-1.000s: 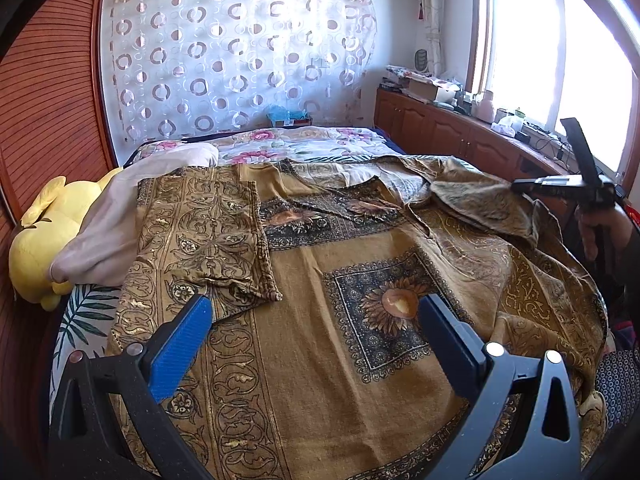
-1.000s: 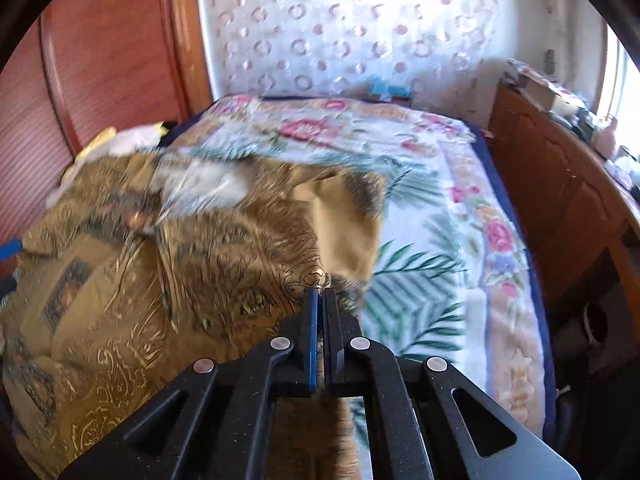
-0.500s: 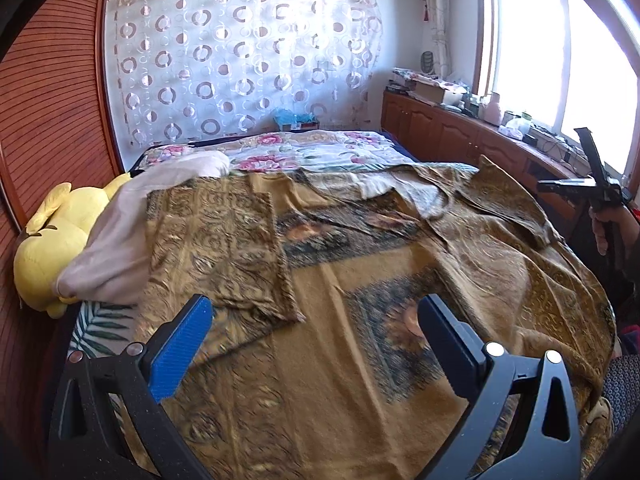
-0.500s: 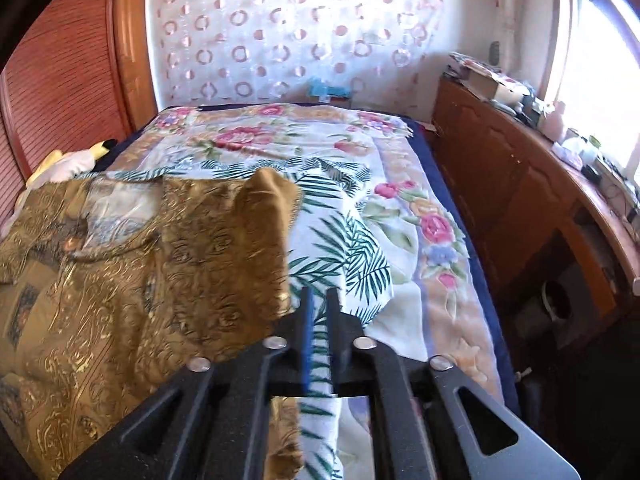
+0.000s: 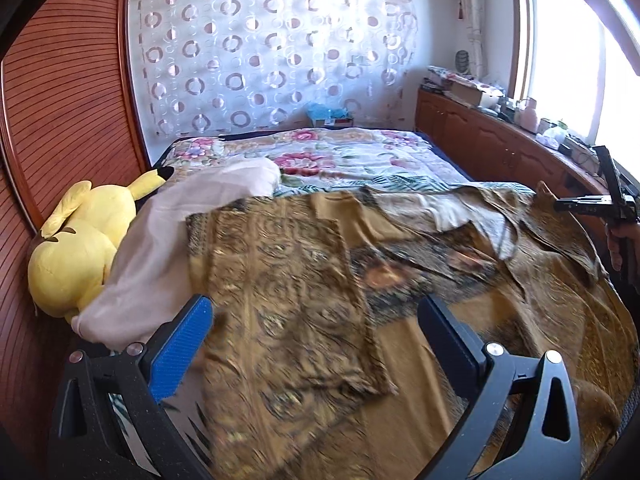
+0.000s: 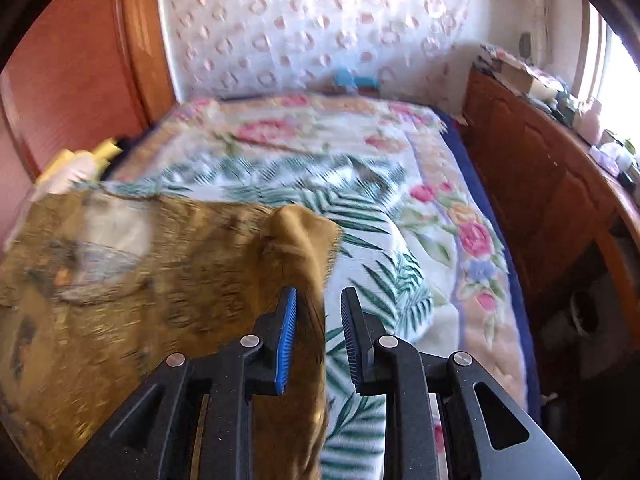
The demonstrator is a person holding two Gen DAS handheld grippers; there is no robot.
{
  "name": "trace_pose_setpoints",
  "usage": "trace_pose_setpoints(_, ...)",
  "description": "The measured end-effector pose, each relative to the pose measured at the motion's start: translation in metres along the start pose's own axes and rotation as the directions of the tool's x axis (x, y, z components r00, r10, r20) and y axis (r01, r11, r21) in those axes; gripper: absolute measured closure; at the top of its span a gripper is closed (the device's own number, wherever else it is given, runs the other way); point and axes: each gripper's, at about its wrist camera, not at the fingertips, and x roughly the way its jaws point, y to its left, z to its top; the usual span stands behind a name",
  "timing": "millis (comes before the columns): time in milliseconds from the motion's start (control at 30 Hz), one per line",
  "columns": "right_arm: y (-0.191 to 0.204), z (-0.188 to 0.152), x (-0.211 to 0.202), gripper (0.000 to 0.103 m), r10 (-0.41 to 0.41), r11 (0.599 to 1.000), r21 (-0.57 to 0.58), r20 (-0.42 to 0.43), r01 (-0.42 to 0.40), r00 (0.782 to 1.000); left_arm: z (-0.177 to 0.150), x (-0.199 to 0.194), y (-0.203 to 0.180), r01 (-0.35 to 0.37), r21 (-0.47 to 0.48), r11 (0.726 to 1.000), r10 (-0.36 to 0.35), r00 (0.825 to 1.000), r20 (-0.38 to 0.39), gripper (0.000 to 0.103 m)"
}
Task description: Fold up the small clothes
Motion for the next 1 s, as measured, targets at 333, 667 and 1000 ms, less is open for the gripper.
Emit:
trace_pose_setpoints(333,-0.034,0.017,0.022,0.102,-0.011,0.999,0.043,-0.032,0.012,0.999,0.020,0.030,0.025,-0.060,0.007,0.998,0.061,0.998,-0.028,0.000)
trace_pose_setpoints(667,-0.043,0.004,0.015,0.102,-0.020,0.992,0.124,0.046,0.014,0.999,0.039,0.035,0.058,-0.074,-0.019,0.997,0.074,0.997,-0.024,0.000)
trace_pose_setpoints(1000,-0.044,0.007,0.033,0.082,-0.013,0.991,0.135,0.001,0.012,1.000,0.045,0.065,0.086,-0.028,-0.066,0.997,0.021,0.994,-0.109,0.043)
